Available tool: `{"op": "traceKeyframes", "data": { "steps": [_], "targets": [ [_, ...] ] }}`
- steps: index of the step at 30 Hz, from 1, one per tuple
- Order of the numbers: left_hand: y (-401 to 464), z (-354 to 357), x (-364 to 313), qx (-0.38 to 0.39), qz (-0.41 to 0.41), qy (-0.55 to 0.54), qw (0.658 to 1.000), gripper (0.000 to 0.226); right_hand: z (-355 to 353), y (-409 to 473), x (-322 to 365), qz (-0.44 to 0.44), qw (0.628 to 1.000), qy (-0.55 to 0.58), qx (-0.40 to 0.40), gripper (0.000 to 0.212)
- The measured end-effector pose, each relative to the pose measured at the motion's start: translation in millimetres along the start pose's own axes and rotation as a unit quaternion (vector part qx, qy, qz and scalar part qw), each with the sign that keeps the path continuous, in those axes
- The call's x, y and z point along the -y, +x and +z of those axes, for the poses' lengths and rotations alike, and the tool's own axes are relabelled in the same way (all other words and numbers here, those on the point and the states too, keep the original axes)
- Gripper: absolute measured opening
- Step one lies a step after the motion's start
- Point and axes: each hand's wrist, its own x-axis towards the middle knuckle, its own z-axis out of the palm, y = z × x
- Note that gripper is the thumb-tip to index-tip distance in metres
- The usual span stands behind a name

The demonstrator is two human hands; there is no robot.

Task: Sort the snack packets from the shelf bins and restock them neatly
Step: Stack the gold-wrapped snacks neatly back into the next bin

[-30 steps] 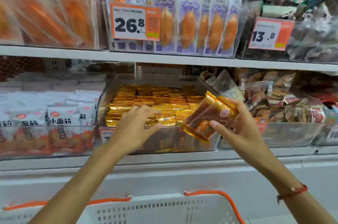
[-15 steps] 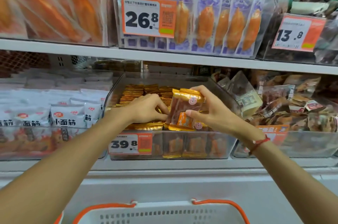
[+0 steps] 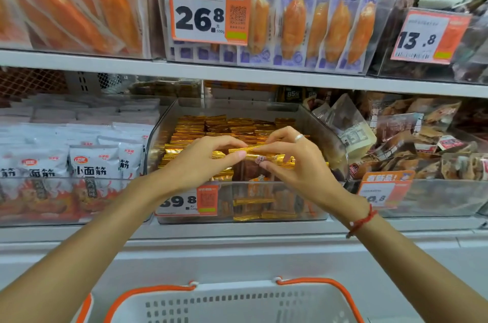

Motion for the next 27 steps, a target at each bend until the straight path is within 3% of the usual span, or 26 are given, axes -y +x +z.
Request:
{"op": "traceKeyframes", "data": {
  "steps": [6,9,11,14,16,19,27],
  "targets": [
    [-7,-4,-3,-0.032,0.023,0.036,0.999,0.032,-46,-13,-22,0.070,0.993,0.094,-0.005,0.027],
    [-7,2,-16,0.006,0.019,0.113,0.993,0.034,-48,-18,-26,0.064,0.998,0.023,0.016,0.027],
    [-6,10,-25,0.032,0.008,0.200,0.979,0.032,-34,-24,-25,0.063,0.998,0.011,-0.014,0.025],
    [-9,25,-34,-0.021,0.021,0.326,0.945,0.031,-12,-37,-20,0.038,0.991,-0.098,-0.085,0.021],
    [-16,41,-33,-0.096,0.063,0.383,0.916,0.035,1,-45,-16,0.011,0.981,-0.175,-0.086,0.024],
    [-35,71,-27,-0.153,0.077,0.377,0.910,0.051,20,-62,-9,0.030,0.977,-0.199,-0.071,0.038],
    [-45,87,-18,-0.129,0.088,0.366,0.917,0.062,36,-88,-22,0.113,0.956,-0.250,-0.104,0.059]
  ]
}}
